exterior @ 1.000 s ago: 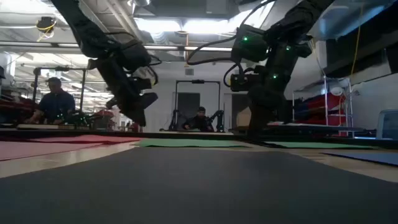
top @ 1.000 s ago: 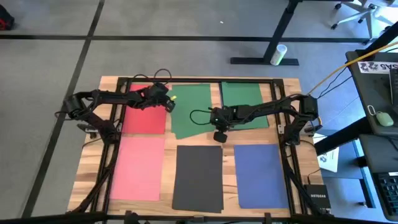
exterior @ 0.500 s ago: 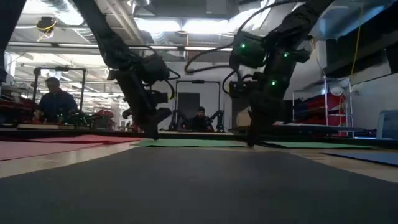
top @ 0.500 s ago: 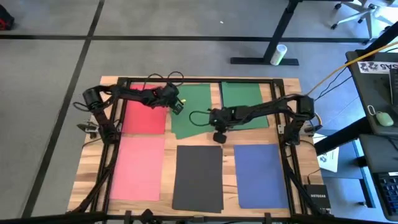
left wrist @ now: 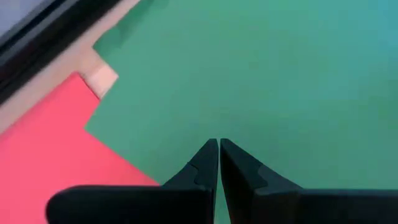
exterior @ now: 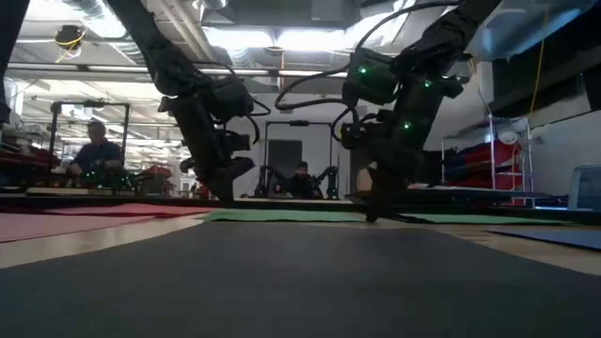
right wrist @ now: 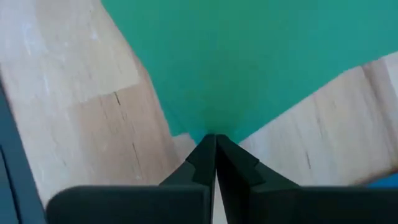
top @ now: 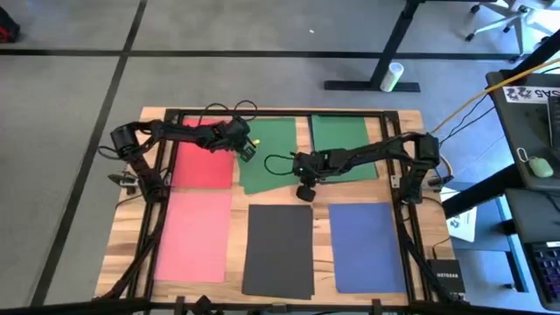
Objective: Organize paper
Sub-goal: Stack the green paper on top of the green paper
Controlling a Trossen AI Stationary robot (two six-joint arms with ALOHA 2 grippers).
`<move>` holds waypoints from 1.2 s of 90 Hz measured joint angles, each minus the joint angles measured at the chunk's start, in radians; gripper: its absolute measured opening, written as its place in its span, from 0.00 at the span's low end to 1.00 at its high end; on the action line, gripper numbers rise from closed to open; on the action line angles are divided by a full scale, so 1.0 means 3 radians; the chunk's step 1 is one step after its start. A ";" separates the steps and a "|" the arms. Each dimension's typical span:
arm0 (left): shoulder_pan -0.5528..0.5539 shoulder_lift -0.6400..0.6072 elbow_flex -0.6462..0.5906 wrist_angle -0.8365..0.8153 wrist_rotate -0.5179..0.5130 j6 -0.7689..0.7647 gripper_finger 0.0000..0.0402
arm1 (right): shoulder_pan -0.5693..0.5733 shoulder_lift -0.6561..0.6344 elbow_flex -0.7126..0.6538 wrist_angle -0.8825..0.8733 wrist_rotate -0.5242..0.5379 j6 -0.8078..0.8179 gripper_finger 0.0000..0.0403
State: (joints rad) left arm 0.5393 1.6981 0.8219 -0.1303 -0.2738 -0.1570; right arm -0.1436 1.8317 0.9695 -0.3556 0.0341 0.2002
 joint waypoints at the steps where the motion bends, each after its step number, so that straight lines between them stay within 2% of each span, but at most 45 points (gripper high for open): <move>1: 0.0001 0.0000 0.0000 0.0003 -0.0004 -0.0001 0.00 | 0.0000 0.0000 0.0000 0.0000 0.0000 0.0010 0.00; 72: 0.0128 0.0001 0.0000 0.0026 -0.0141 0.0010 0.00 | 0.0151 0.0009 -0.0011 -0.0049 0.0023 0.0139 0.00; 108: 0.0128 0.0003 -0.0003 -0.0181 -0.0248 -0.0046 0.00 | 0.0151 0.0009 -0.0013 -0.0044 0.0001 0.0140 0.00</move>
State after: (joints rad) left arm 0.5777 1.6989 0.8211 -0.1846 -0.3482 -0.1707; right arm -0.0982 1.8343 0.9657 -0.3687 0.0345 0.2420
